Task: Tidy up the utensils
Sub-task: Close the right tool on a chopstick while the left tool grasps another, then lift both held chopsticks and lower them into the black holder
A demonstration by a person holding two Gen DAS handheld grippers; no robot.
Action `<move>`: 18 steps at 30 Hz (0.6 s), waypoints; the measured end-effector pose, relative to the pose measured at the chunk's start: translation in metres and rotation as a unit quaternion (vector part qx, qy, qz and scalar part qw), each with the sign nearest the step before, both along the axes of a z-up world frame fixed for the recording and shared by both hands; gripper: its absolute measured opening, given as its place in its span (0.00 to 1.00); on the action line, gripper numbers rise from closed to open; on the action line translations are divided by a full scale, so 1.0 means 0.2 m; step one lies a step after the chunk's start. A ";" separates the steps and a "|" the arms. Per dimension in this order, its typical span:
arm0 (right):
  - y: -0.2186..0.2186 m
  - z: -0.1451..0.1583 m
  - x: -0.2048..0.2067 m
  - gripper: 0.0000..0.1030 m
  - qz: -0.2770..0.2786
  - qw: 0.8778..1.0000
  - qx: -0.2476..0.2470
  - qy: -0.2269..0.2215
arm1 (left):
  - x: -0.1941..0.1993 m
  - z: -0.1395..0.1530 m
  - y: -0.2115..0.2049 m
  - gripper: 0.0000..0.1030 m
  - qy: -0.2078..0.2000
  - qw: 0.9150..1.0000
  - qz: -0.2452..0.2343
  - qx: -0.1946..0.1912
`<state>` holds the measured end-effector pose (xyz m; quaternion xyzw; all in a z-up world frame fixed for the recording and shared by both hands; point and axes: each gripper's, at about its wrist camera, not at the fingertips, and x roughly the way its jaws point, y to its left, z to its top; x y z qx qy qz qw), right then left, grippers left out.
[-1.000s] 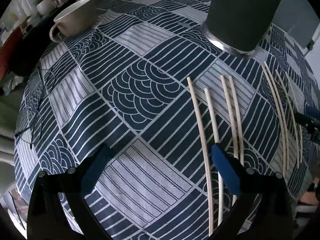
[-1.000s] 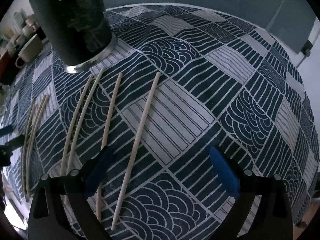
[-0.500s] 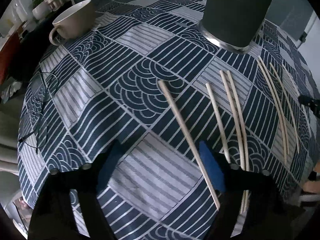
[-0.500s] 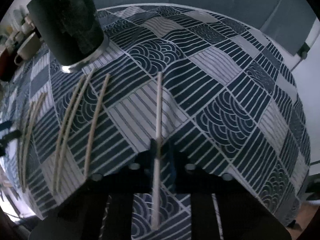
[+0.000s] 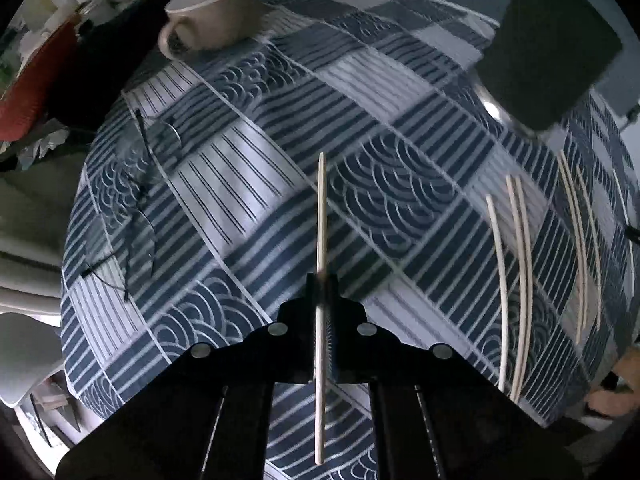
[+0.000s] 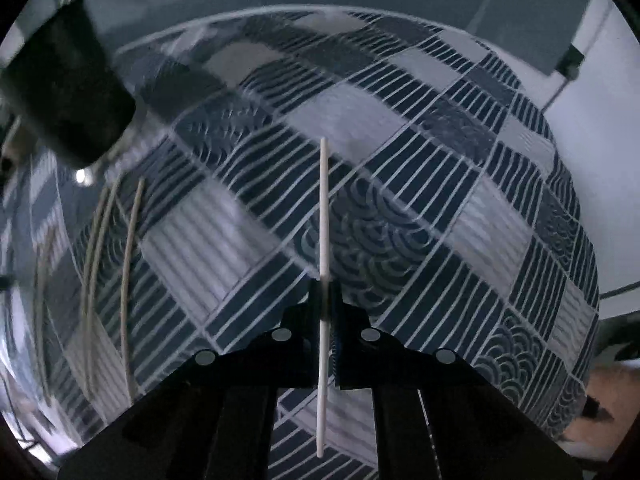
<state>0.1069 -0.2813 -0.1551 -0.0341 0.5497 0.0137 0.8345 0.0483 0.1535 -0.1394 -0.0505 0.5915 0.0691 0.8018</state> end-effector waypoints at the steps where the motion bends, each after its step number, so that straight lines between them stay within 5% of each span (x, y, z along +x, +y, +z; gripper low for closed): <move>1: -0.01 0.02 0.01 0.04 -0.001 1.000 0.000 -0.005 | 0.01 0.02 0.01 0.05 -0.005 1.000 0.001 0.000; 18: 0.10 0.47 0.30 0.04 0.035 0.992 0.038 -0.113 | 0.46 0.47 -0.10 0.05 -0.112 0.993 -0.021 0.003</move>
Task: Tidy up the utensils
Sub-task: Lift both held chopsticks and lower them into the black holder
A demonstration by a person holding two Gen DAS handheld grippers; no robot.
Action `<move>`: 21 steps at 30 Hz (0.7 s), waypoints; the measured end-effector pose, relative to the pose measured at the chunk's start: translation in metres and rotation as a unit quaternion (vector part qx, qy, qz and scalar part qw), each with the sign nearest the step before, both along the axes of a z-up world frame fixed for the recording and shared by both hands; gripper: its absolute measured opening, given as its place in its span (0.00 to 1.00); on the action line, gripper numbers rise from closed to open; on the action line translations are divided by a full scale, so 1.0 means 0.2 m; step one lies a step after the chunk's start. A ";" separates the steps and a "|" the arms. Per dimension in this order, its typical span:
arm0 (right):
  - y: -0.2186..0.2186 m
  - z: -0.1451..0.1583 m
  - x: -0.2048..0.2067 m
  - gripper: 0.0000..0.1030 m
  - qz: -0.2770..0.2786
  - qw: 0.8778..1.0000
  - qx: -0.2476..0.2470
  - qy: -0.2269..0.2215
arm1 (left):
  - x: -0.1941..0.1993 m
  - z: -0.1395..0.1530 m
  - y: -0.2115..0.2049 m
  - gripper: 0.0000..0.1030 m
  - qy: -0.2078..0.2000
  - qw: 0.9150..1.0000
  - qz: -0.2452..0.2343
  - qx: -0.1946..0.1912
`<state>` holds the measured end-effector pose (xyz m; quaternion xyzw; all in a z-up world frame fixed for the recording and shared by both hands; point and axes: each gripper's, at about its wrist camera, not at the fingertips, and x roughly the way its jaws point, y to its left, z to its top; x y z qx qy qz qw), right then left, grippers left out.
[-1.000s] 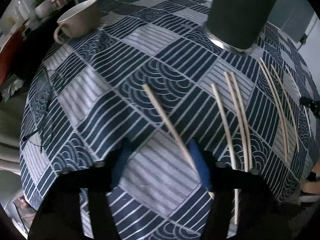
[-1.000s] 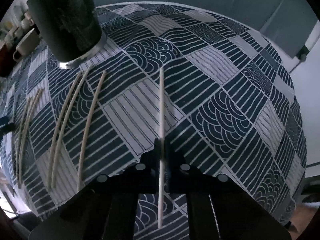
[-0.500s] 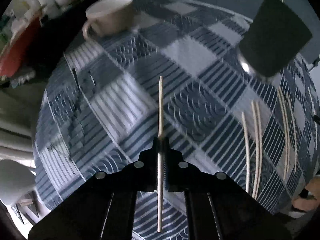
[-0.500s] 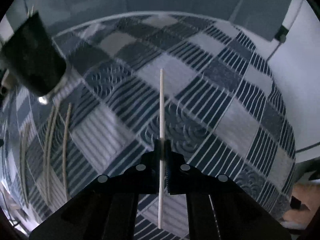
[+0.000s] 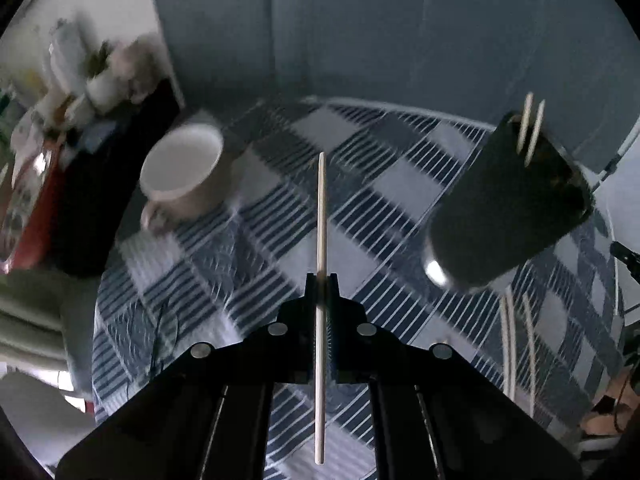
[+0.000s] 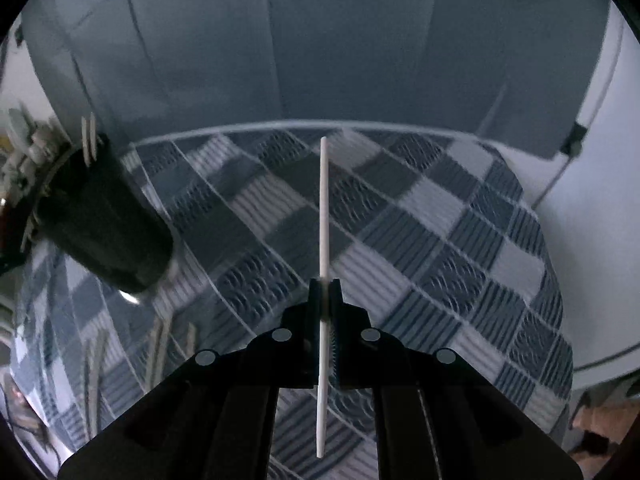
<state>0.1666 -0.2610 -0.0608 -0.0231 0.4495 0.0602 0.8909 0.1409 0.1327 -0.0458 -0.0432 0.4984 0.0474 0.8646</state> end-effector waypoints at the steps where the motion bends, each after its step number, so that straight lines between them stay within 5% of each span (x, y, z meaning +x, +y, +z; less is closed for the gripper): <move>1: 0.03 0.04 0.02 0.04 0.006 1.000 0.005 -0.009 | 0.03 0.03 -0.02 0.05 -0.008 1.000 -0.004 0.000; 21: 0.53 0.46 0.28 0.04 0.102 0.986 0.096 -0.090 | 0.44 0.49 -0.39 0.05 -0.121 0.991 -0.052 -0.040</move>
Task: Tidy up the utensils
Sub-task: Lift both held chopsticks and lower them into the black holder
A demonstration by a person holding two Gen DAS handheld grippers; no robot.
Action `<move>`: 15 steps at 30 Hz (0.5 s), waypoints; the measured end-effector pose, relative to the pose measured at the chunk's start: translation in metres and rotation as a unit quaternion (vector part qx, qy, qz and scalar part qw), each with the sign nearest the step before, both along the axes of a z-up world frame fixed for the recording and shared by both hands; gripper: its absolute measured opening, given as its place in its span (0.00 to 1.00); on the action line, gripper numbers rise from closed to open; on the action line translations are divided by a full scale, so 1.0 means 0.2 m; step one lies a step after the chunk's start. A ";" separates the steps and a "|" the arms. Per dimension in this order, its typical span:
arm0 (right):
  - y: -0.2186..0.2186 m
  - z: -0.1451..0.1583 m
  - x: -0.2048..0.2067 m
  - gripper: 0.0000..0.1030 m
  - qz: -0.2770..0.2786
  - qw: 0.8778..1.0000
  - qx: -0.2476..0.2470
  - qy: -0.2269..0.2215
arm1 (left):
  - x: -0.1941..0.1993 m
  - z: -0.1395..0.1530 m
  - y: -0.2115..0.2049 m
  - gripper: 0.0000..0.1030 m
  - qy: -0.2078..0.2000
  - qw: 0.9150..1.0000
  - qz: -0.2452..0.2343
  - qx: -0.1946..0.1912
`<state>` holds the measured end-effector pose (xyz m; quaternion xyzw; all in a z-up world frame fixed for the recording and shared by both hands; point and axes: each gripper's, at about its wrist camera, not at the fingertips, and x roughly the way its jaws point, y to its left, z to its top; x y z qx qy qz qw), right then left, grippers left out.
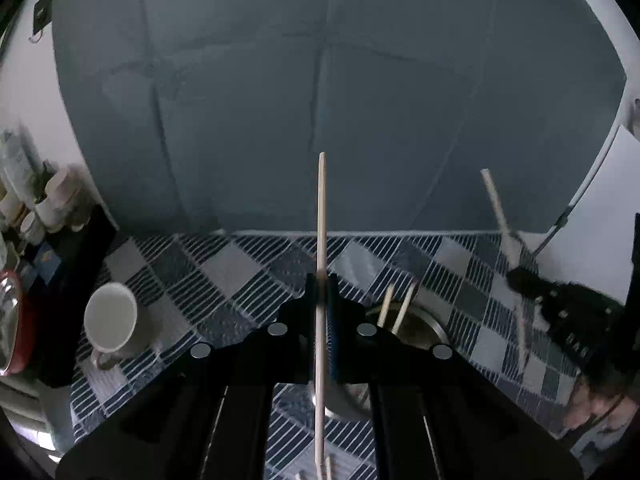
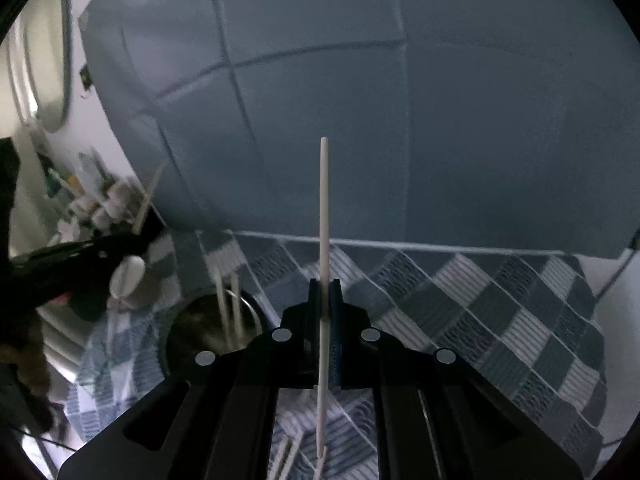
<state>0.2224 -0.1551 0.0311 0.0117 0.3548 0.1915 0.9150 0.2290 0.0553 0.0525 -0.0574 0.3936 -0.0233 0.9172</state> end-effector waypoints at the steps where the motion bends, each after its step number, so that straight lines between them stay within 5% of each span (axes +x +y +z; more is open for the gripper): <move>1: 0.02 0.01 0.01 0.04 0.005 1.000 0.007 -0.003 | 0.02 0.01 -0.01 0.05 -0.006 1.000 0.000 -0.004; 15: 0.18 -0.07 0.04 0.04 0.073 0.988 0.121 -0.060 | 0.09 -0.08 -0.06 0.05 -0.095 0.990 0.003 -0.104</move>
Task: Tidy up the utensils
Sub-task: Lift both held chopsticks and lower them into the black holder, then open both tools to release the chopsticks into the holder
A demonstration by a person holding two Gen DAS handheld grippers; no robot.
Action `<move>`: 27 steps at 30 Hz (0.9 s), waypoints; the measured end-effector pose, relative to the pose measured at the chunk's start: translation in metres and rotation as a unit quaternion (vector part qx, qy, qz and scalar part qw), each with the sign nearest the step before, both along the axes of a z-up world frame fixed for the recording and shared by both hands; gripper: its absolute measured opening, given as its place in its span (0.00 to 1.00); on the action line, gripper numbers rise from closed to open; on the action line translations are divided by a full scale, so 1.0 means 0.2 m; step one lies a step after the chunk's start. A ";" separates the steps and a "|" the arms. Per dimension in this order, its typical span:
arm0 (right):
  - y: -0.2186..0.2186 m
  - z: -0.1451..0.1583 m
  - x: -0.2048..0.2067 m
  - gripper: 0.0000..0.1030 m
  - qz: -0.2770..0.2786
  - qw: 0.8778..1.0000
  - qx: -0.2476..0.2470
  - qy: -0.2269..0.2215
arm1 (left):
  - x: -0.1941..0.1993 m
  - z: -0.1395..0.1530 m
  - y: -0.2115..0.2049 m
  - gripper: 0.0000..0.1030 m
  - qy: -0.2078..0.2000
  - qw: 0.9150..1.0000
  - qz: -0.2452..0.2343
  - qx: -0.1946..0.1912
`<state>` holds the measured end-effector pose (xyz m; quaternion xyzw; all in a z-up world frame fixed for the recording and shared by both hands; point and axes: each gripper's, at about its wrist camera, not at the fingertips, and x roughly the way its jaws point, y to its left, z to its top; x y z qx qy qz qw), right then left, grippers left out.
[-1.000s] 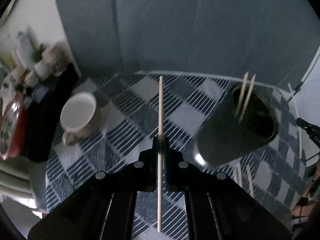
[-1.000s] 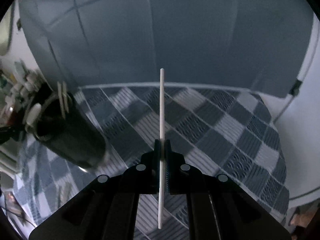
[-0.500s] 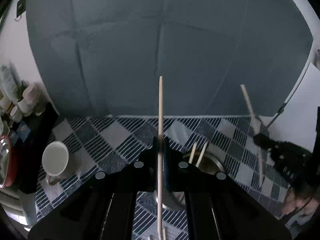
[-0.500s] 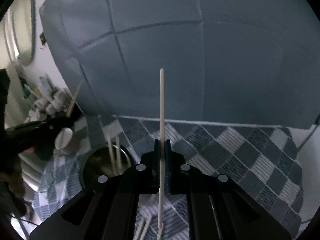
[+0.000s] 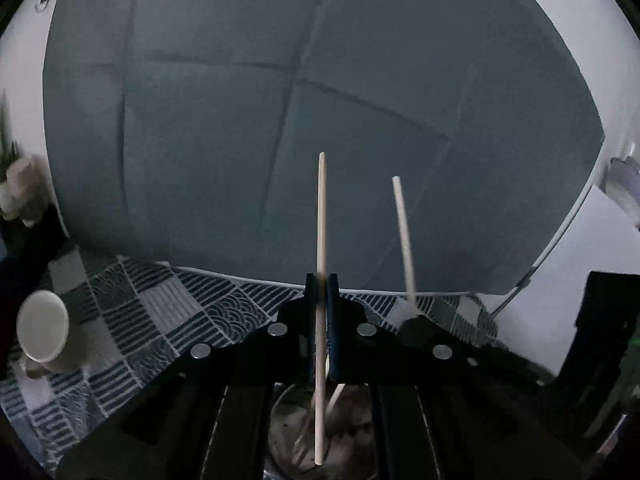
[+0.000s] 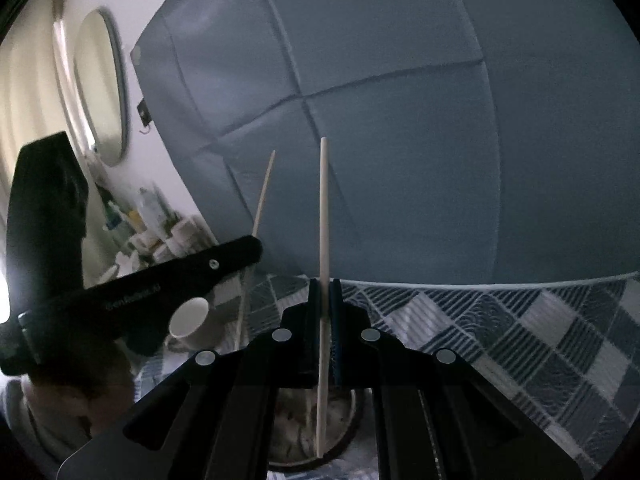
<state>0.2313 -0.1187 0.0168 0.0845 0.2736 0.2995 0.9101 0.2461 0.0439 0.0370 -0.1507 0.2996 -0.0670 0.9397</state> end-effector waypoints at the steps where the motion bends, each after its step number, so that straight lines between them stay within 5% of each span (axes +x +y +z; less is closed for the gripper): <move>1: 0.01 -0.02 0.00 0.04 -0.003 1.000 0.004 -0.002 | -0.01 -0.02 0.00 0.05 -0.006 1.000 0.002 -0.002; 12: 0.03 -0.20 -0.06 0.04 -0.014 1.000 0.006 -0.015 | -0.09 -0.20 -0.02 0.05 -0.028 1.000 0.013 -0.002; 27: -0.02 -0.23 -0.22 0.05 -0.019 0.999 -0.030 -0.029 | -0.22 -0.25 -0.08 0.06 -0.011 1.000 0.002 0.029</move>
